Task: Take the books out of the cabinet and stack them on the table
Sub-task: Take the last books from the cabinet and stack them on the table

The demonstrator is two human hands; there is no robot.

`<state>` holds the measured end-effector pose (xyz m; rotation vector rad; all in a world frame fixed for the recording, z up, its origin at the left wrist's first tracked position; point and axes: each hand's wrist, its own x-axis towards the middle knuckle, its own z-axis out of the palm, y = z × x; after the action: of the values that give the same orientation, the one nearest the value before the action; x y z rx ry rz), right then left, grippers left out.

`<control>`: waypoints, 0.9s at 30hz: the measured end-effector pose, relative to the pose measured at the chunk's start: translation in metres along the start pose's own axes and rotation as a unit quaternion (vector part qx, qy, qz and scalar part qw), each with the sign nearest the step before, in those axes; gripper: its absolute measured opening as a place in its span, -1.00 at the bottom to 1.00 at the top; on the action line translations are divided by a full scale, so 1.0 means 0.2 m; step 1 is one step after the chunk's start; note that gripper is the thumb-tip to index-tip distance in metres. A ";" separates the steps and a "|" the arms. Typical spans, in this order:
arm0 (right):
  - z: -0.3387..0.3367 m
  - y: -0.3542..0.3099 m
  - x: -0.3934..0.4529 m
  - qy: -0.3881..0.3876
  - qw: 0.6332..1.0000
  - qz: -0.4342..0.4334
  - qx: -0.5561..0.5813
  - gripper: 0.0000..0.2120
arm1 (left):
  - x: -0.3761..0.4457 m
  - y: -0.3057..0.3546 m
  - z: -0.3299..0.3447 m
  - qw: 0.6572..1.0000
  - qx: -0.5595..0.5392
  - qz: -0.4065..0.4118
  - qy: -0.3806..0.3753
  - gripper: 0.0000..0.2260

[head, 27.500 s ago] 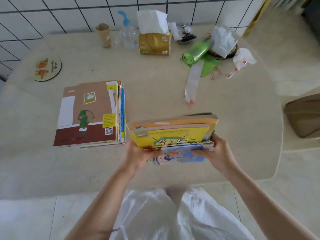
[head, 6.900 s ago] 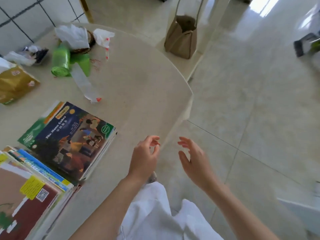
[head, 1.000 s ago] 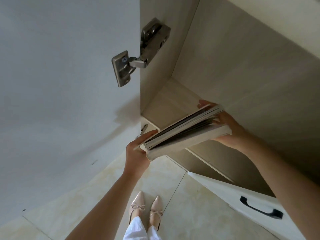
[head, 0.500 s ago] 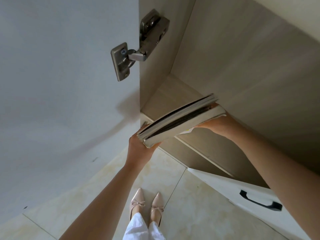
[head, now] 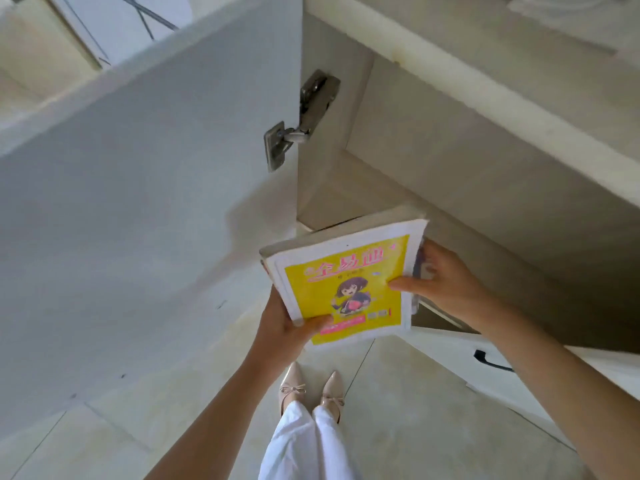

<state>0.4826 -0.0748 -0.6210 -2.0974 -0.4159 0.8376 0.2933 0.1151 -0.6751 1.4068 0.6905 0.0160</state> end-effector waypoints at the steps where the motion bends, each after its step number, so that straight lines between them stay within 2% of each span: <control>1: 0.01 -0.06 -0.07 -0.006 1.000 0.005 0.024 -0.62 | -0.08 0.05 -0.01 1.000 -0.025 -0.006 0.001 -0.33; 3: 0.02 -0.19 -0.21 -0.016 0.997 0.025 0.071 -0.68 | -0.24 0.16 -0.02 0.997 -0.072 -0.026 0.012 -0.34; 8: 0.08 -0.45 -0.55 -0.005 0.988 0.057 0.142 -0.72 | -0.62 0.38 -0.03 0.982 -0.136 -0.086 0.101 -0.57; 16: 0.12 -0.67 -0.97 -0.040 0.984 0.067 0.162 -0.55 | -1.06 0.60 -0.09 0.976 -0.110 -0.086 0.170 -0.47; 21: 0.07 -0.72 -1.13 -0.111 0.979 0.074 0.152 -0.46 | -1.35 0.71 -0.02 0.958 -0.126 -0.054 0.251 -0.11; 27: 0.09 -0.77 -1.32 -0.214 0.968 0.077 0.104 -0.37 | -1.71 0.70 0.07 0.935 -0.154 -0.037 0.317 -0.22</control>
<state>0.2779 -0.1155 -0.3969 -1.7652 -0.3729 1.3741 0.0784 -0.0080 -0.4004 1.0623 1.2169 0.5178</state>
